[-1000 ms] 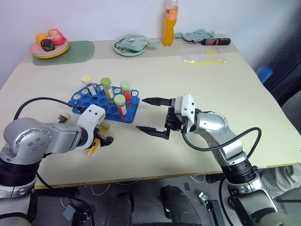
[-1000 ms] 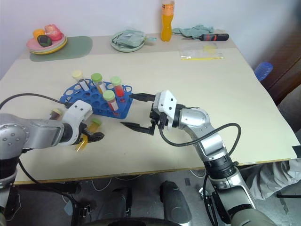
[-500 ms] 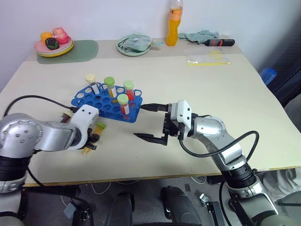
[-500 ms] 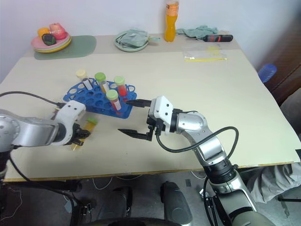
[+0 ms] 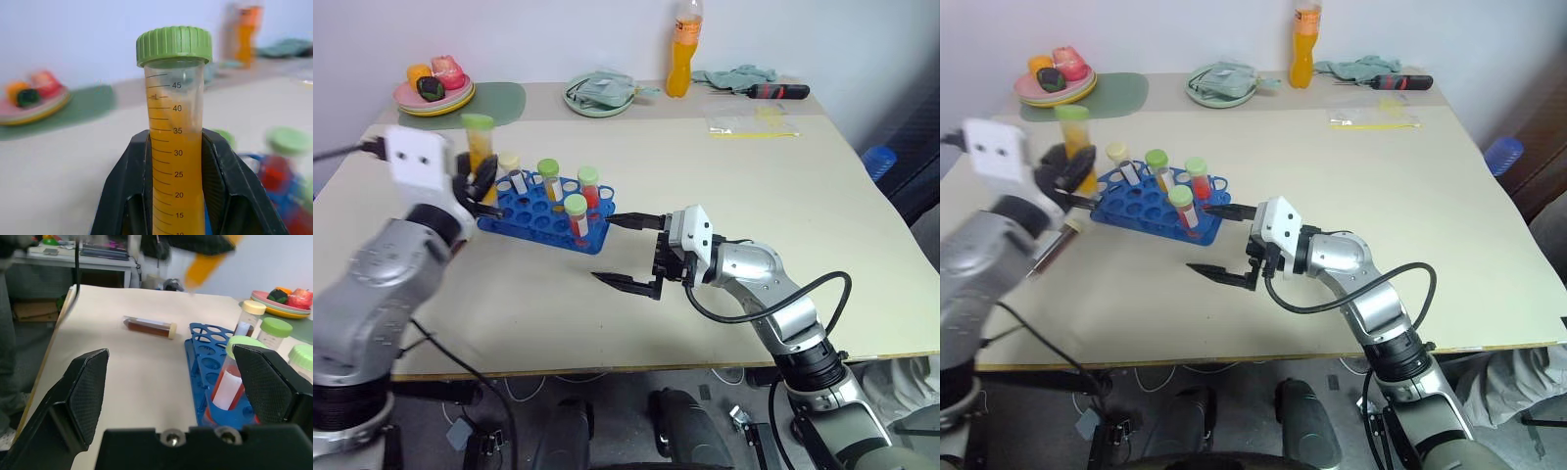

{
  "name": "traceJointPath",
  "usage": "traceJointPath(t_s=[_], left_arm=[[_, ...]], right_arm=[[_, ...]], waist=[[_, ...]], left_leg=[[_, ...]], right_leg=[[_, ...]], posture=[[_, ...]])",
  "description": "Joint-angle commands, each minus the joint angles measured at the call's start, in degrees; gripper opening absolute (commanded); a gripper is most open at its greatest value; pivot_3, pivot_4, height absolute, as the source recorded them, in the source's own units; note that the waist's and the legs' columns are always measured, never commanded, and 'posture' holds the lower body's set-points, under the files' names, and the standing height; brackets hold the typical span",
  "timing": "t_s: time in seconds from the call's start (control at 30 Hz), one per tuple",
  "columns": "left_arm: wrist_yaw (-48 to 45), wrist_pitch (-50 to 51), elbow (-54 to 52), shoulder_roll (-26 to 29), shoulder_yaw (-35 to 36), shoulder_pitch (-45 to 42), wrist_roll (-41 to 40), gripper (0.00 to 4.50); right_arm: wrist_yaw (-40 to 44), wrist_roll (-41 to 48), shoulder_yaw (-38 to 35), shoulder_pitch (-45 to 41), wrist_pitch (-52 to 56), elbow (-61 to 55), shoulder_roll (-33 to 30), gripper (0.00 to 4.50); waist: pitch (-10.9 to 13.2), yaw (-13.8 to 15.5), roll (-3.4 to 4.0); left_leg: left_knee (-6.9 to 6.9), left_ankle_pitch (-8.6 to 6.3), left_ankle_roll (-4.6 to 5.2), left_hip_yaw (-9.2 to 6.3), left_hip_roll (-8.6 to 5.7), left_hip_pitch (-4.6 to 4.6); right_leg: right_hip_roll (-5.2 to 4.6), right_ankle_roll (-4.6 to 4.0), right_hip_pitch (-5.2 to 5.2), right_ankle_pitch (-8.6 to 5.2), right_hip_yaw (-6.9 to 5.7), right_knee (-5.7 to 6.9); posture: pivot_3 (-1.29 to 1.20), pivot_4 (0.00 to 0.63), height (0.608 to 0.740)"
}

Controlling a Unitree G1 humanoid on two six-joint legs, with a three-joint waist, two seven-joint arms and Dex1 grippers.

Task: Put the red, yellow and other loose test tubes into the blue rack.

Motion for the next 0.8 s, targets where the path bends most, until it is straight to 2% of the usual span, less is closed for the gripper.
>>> traceJointPath(t_s=[0.03, 0.13, 0.3, 0.6, 0.8], left_arm=[[-2.0, -12.8, 5.1, -5.3, -5.4, 0.8, 11.3, 0.83], [-4.5, -17.9, 9.9, -9.2, -6.6, 0.0, 14.9, 0.83], [-9.9, -21.0, 15.5, -13.2, -6.6, -1.0, 16.1, 0.83], [-12.8, -28.5, 23.2, -16.2, -5.0, -1.4, 21.2, 0.83], [-15.0, -36.2, 27.7, -19.7, -3.8, -1.3, 21.3, 0.83]], right_arm=[[-1.4, 0.1, -1.3, 0.0, 0.2, -1.7, 0.0, 4.5], [-2.2, 0.2, -1.6, 0.4, 0.7, -2.3, -0.4, 4.5], [-3.4, 0.2, -1.9, 0.9, 1.2, -3.1, -0.8, 4.5], [-4.8, 0.6, -2.0, 1.6, 2.2, -4.8, -0.8, 4.5], [-5.1, 1.1, -2.2, 1.7, 2.9, -5.1, -0.7, 4.5]], waist=[[0.0, -0.2, 0.0], [0.0, -0.3, 0.0], [0.0, -0.5, 0.0], [0.0, -0.5, 0.0], [0.0, -0.4, 0.0]], left_leg=[[-0.01, -0.01, 0.01, 0.0, 0.01, -0.01], [0.0, -0.01, 0.02, -0.02, 0.02, -0.02], [0.02, -0.01, 0.03, -0.02, 0.01, 0.0], [0.02, -0.01, 0.03, -0.04, 0.02, 0.01], [0.02, -0.01, 0.03, -0.04, 0.02, 0.01]], right_leg=[[0.0, 0.0, -0.02, 0.0, 0.0, 0.0], [0.02, -0.01, -0.05, 0.0, -0.01, 0.05], [0.02, 0.0, -0.05, 0.0, -0.01, 0.11], [0.02, 0.0, -0.05, 0.0, -0.02, 0.13], [0.02, 0.0, -0.05, 0.0, -0.03, 0.14]], posture=[[0.0, 0.15, 0.74], [0.0, 0.15, 0.74], [0.0, 0.15, 0.74], [0.0, 0.15, 0.74], [0.0, 0.15, 0.74]])
